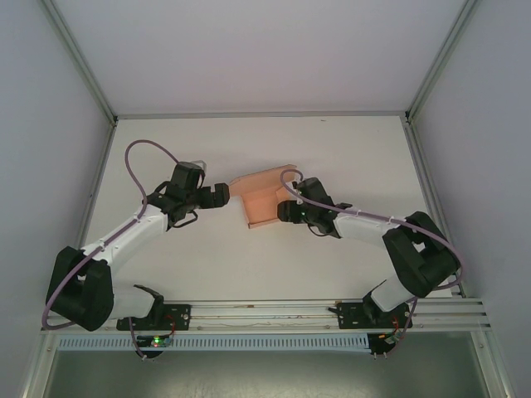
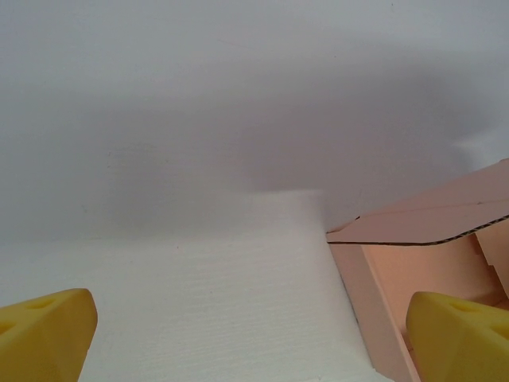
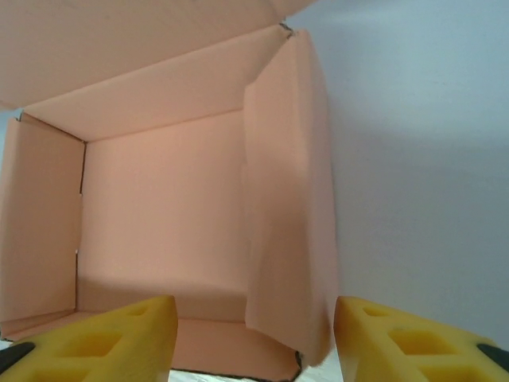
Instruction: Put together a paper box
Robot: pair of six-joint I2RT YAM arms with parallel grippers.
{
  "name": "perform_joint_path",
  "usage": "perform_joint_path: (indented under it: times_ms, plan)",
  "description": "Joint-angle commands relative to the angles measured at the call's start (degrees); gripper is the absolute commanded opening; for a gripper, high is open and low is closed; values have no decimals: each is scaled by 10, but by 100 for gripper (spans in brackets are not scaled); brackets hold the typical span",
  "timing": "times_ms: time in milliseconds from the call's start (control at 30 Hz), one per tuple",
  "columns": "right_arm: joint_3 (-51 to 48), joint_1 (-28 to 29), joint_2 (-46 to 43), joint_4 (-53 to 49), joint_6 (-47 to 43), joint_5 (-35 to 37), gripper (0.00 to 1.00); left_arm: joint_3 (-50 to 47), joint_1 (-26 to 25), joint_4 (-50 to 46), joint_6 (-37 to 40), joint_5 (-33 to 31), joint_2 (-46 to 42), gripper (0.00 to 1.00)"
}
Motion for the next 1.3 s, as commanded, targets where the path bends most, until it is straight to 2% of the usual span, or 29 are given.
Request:
perform_joint_path:
  times_ms: [0,333,433,500,567,800,900,1100,1200,1267]
  plan:
    - [1,-31,-4,37,19,38,56,-3,-4,17,1,-5,1,100]
    - [28,-36,106,164,9,-30,53,-16,-4,19,1,-8,-15,100]
    - [25,-37,122,189,11,-39,45,-16,-5,18,1,-10,-18,100]
    - [26,-36,128,186,8,-33,36,-15,-4,17,1,-12,-18,100]
    - [31,-36,136,172,0,-24,31,-14,-4,15,2,-12,-15,100]
    - [52,-23,152,54,-31,5,29,-14,-7,-1,8,-26,-28,100]
    - [63,-17,149,4,-39,36,23,-14,-4,1,8,-27,-33,100]
    - [95,-15,162,-40,-51,60,0,-10,-4,-3,5,-27,-33,100]
    - [87,-16,153,-15,-47,52,0,-14,-4,-4,3,-34,-37,100]
    - [67,-30,131,45,-31,-3,0,-18,-4,-1,3,-33,-40,100]
